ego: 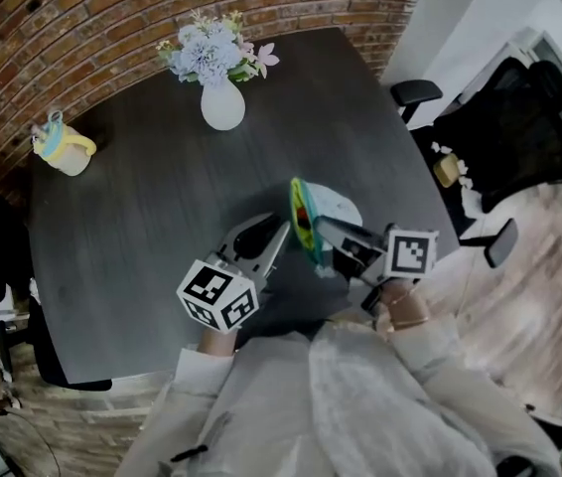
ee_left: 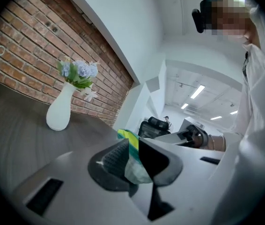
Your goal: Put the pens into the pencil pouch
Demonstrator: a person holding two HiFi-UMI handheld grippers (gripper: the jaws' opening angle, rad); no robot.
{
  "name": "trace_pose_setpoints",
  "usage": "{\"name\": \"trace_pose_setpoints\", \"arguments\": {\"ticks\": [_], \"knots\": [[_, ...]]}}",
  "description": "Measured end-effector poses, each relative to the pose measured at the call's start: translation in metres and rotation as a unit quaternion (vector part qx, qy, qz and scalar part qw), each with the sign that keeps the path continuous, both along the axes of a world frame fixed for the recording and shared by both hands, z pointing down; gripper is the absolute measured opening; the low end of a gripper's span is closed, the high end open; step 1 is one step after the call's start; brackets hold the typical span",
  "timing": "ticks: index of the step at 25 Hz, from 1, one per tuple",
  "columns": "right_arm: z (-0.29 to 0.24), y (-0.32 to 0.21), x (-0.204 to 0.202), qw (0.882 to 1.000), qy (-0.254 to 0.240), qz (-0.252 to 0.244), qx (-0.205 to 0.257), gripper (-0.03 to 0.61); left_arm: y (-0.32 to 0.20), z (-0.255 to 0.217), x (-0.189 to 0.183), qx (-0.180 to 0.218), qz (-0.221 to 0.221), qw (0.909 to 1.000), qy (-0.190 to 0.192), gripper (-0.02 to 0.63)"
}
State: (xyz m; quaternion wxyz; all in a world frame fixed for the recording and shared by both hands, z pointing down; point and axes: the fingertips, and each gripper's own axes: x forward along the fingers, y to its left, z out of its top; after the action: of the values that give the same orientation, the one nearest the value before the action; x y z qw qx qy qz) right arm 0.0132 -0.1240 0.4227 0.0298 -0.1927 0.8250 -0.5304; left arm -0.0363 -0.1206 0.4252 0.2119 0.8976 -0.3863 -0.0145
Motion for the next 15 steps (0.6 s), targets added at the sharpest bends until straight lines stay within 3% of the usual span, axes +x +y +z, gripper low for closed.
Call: {"name": "trace_pose_setpoints", "arguments": {"ticks": [7, 15], "knots": [[0.037, 0.011, -0.021, 0.992, 0.109, -0.046, 0.038, 0.02, 0.018, 0.023, -0.019, -0.033, -0.023, 0.999, -0.017, 0.064], [0.085, 0.023, -0.032, 0.963, 0.229, -0.083, 0.116, 0.021, 0.038, 0.05, -0.031, -0.074, -0.042, 0.996, -0.027, 0.064]]}}
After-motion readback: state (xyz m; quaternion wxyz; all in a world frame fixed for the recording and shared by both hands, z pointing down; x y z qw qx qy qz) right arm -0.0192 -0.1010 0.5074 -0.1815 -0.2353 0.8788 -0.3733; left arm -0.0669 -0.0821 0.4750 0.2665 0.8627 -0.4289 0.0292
